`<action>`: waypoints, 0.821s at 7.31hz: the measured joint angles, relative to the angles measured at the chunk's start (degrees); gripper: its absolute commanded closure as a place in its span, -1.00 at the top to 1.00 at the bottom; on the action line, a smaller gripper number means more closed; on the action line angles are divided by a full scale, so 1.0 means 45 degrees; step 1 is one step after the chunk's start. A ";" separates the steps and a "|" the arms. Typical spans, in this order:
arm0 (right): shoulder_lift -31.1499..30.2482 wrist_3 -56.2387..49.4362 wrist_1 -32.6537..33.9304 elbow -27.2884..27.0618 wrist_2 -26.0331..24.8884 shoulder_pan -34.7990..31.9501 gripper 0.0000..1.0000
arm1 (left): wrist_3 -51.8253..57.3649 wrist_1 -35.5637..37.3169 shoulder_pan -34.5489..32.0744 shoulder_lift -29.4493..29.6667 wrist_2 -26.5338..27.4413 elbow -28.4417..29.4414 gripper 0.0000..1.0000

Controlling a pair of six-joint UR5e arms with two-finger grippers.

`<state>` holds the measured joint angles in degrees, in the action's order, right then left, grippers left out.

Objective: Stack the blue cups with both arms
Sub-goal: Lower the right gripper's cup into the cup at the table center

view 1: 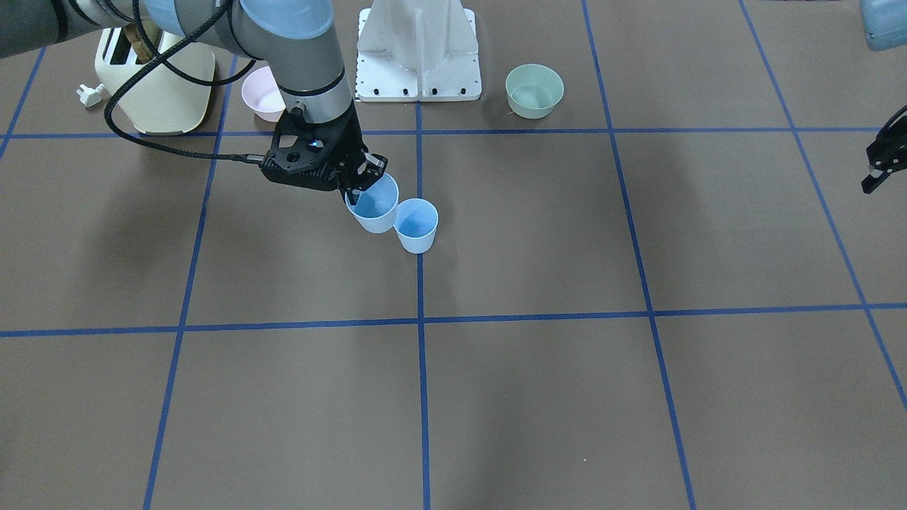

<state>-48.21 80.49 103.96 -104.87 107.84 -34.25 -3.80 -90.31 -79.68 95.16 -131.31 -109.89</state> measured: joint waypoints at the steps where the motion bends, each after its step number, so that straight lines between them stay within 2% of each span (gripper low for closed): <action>1: 0.0215 0.0002 0.0140 0.0080 -0.0075 0.0060 -1.00 | 0.0003 -0.0006 -0.0005 -0.0078 0.0000 -0.0046 0.95; 6: 0.1500 0.0127 0.0508 0.1212 -0.0281 0.0379 -1.00 | -0.0013 -0.0009 -0.0003 -0.0228 0.0000 -0.0092 0.95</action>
<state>-41.46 81.06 106.25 -99.42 106.57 -32.54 -3.86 -90.35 -79.70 94.14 -131.31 -110.30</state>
